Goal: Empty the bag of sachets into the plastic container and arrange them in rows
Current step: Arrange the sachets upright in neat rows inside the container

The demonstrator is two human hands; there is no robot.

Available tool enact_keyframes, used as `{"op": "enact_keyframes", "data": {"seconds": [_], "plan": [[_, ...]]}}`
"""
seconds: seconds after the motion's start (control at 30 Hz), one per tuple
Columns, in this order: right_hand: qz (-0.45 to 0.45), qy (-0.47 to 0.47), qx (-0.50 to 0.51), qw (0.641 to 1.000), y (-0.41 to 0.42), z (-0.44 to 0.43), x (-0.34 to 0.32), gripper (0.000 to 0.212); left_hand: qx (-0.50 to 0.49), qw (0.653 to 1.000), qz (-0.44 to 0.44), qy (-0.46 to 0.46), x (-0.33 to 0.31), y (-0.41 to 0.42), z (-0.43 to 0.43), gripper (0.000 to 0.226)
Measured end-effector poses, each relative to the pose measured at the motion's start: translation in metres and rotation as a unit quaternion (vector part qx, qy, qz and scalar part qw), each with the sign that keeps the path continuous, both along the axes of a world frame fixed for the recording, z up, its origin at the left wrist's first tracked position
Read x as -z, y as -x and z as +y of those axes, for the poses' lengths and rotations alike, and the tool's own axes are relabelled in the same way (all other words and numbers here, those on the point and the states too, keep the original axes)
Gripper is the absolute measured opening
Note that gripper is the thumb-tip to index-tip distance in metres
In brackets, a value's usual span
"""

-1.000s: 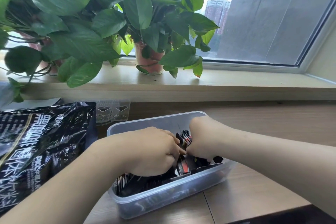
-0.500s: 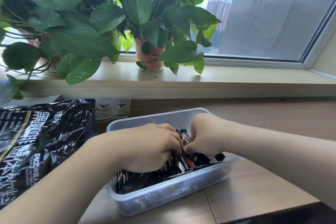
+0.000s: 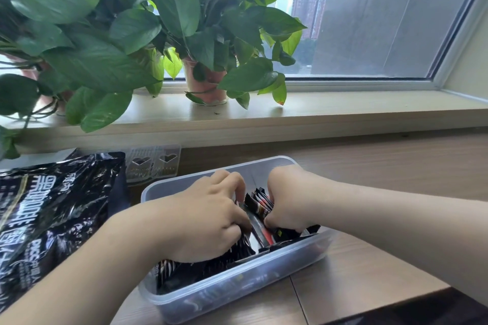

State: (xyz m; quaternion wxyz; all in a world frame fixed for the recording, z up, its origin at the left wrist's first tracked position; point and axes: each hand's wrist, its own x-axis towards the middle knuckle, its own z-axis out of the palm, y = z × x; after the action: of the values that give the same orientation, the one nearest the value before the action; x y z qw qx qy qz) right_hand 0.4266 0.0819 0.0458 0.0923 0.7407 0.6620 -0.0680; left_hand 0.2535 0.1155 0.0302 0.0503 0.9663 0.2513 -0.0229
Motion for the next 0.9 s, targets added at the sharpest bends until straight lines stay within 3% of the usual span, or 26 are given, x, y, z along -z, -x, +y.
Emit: {"op": "enact_keyframes", "data": {"seconds": [0.27, 0.5, 0.67, 0.77, 0.9], "plan": [[0.020, 0.001, -0.003, 1.000, -0.001, -0.002, -0.005, 0.034, -0.002, 0.999, -0.029, 0.022, 0.002, 0.002, 0.006, 0.064], [0.129, 0.043, 0.036, 0.990, 0.002, -0.005, -0.013, 0.037, -0.012, 0.994, -0.110, 0.028, -0.001, 0.003, 0.006, 0.047], [0.222, 0.052, 0.070, 0.971, -0.002, -0.004, -0.010, 0.047, -0.012, 0.995, -0.097, 0.032, 0.000, 0.004, 0.005, 0.049], [0.298, 0.067, 0.101, 0.947, -0.005, -0.003, -0.010, 0.040, -0.007, 0.996, -0.086, 0.026, 0.002, 0.005, 0.007, 0.035], [0.279, 0.062, 0.089, 0.954, -0.007, -0.006, -0.011, 0.031, -0.013, 0.994, -0.106, -0.017, 0.003, 0.003, 0.010, 0.026]]}}
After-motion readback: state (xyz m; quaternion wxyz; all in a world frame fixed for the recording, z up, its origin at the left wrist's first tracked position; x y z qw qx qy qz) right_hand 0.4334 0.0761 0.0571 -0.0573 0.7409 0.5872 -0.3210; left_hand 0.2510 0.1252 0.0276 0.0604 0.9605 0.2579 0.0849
